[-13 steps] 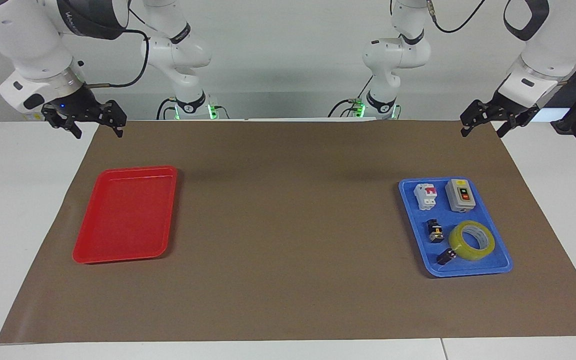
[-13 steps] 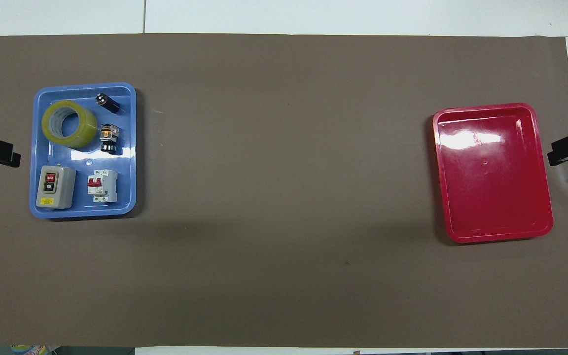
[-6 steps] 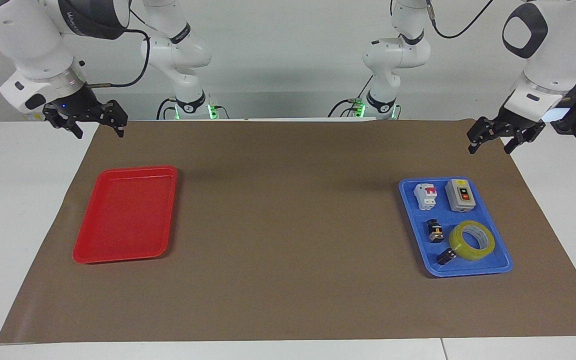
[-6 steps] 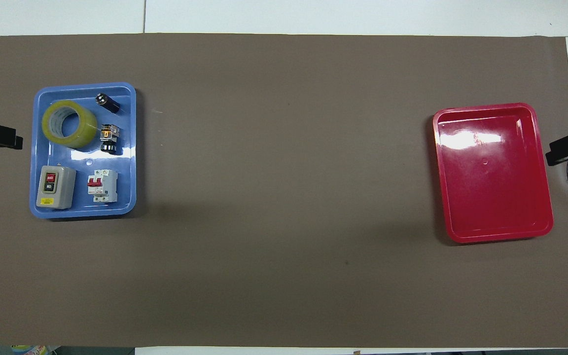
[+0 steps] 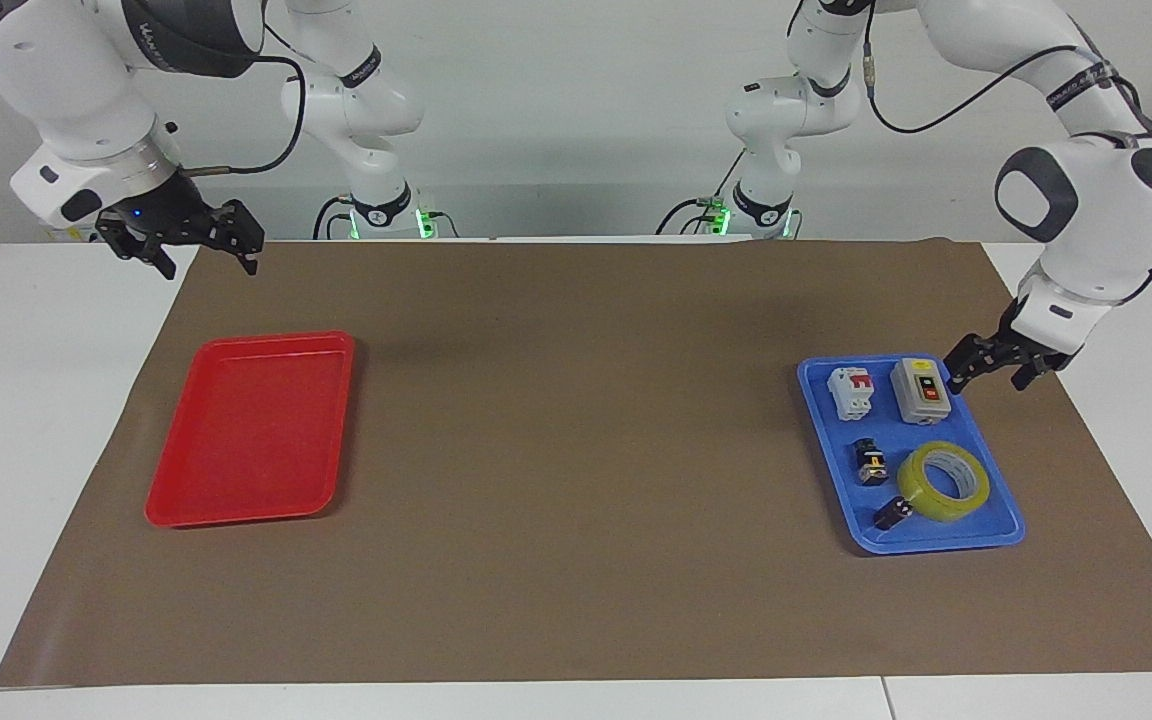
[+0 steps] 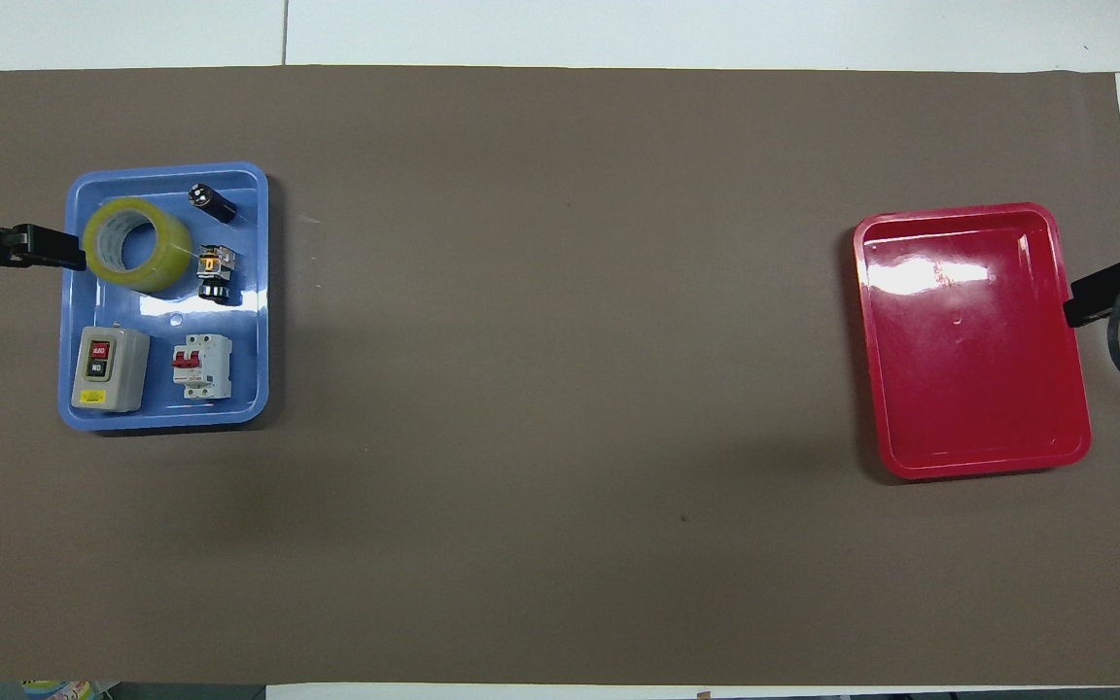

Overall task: Place and move tape with both arms
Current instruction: 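Reach the left gripper into the yellow tape roll on the blue tray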

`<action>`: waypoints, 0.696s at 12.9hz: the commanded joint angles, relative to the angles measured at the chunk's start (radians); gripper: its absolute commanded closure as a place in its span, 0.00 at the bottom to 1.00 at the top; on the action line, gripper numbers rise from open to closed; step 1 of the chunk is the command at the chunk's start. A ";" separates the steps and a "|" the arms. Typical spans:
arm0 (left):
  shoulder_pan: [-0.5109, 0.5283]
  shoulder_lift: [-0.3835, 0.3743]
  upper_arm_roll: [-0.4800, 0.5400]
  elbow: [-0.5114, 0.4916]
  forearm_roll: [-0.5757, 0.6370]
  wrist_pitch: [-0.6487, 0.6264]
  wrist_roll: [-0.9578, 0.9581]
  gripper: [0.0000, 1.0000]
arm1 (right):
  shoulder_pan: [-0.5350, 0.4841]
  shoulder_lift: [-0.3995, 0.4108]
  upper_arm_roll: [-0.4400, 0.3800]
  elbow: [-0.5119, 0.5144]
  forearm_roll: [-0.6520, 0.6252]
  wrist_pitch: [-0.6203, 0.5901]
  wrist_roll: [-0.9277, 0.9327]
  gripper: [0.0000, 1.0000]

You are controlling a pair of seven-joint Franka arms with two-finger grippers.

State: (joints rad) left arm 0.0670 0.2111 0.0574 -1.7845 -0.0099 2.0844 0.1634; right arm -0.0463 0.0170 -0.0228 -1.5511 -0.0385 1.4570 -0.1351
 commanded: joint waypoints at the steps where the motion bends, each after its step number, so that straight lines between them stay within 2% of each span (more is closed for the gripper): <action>1: 0.016 0.077 -0.004 0.004 0.008 0.116 0.010 0.00 | -0.007 -0.022 0.006 -0.029 0.017 0.009 -0.017 0.00; 6: 0.037 0.200 -0.004 0.019 -0.007 0.256 0.002 0.00 | -0.007 -0.022 0.006 -0.029 0.022 0.006 -0.018 0.00; 9: 0.039 0.220 -0.004 0.005 -0.022 0.298 -0.008 0.00 | -0.007 -0.023 0.004 -0.034 0.025 0.006 -0.018 0.00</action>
State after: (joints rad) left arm 0.0988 0.4179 0.0575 -1.7834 -0.0180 2.3568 0.1603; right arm -0.0461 0.0170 -0.0228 -1.5545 -0.0273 1.4565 -0.1351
